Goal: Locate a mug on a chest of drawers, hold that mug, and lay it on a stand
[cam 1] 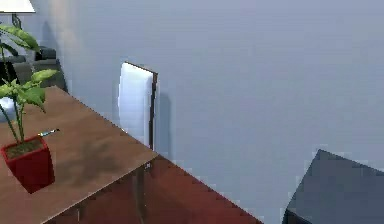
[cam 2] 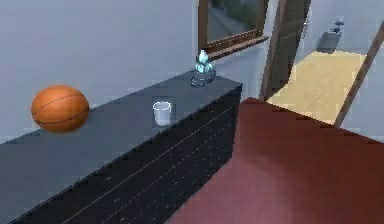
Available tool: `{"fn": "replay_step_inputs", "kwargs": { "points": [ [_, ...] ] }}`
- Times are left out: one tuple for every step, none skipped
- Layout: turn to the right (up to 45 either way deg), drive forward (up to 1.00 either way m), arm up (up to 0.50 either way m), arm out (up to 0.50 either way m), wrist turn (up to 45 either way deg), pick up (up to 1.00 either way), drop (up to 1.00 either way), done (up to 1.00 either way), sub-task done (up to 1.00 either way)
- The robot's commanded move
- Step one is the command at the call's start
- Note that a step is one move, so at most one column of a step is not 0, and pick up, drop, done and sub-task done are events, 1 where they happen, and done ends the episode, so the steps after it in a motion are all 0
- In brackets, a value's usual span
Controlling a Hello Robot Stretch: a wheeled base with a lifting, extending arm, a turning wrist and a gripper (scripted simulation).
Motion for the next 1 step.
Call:
{"fn": "replay_step_inputs", "kwargs": {
  "points": [
    [45.0,0.00,0.00,0.00,0.0,0.00,0.00,0.00,0.00]
  ]
}}
